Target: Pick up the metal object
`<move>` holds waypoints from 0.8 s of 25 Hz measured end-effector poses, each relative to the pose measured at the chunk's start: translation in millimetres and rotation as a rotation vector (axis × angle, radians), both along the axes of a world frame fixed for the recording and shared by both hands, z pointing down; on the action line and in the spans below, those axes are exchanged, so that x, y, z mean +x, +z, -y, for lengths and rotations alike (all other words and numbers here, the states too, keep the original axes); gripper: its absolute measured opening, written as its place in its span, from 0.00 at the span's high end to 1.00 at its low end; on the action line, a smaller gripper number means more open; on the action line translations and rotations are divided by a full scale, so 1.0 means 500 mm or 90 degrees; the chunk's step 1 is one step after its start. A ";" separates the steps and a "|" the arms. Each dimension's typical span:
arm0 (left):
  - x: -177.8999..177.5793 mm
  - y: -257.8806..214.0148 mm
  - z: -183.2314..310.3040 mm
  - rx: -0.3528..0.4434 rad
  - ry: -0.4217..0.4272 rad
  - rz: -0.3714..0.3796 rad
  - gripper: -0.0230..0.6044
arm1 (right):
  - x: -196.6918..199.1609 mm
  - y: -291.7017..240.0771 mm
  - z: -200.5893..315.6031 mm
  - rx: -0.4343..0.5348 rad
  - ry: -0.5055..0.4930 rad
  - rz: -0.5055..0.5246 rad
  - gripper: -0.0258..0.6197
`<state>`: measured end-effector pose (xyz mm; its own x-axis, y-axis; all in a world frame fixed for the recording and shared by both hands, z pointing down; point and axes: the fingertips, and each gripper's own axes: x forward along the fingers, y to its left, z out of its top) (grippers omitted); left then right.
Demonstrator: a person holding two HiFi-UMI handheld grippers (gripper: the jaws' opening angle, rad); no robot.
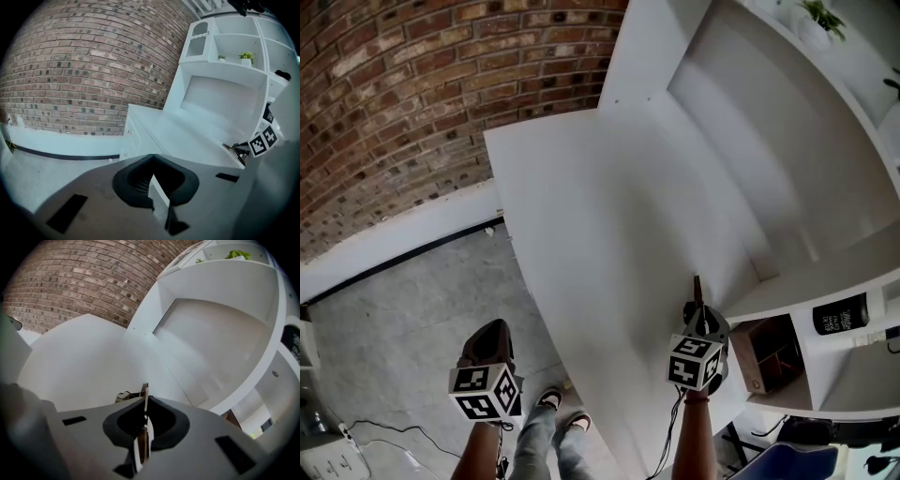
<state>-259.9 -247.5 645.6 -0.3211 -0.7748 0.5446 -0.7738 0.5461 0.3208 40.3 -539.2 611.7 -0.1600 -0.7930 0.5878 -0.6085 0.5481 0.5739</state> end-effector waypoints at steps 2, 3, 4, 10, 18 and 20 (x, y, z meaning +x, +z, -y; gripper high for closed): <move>0.003 -0.013 -0.001 0.005 0.001 0.004 0.94 | -0.002 -0.010 -0.007 -0.001 -0.006 0.005 0.96; 0.005 -0.021 -0.001 0.008 0.000 0.006 0.94 | -0.003 -0.016 -0.011 -0.002 -0.010 0.008 0.96; 0.006 -0.029 -0.001 0.010 0.000 0.009 0.94 | -0.004 -0.022 -0.016 -0.004 -0.014 0.012 0.96; 0.021 -0.083 -0.009 0.026 0.001 0.022 0.95 | -0.002 -0.069 -0.053 -0.009 -0.037 0.039 0.96; 0.070 -0.189 -0.003 0.056 0.030 0.047 0.95 | 0.014 -0.176 -0.126 -0.001 -0.071 0.092 0.96; 0.087 -0.220 0.004 0.067 0.043 0.056 0.94 | 0.019 -0.209 -0.145 0.002 -0.078 0.107 0.96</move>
<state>-216.6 -249.6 535.8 -0.3088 -0.8474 0.4318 -0.8353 0.4588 0.3029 49.9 -466.8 507.2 -0.3502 -0.7640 0.5419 -0.6247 0.6216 0.4726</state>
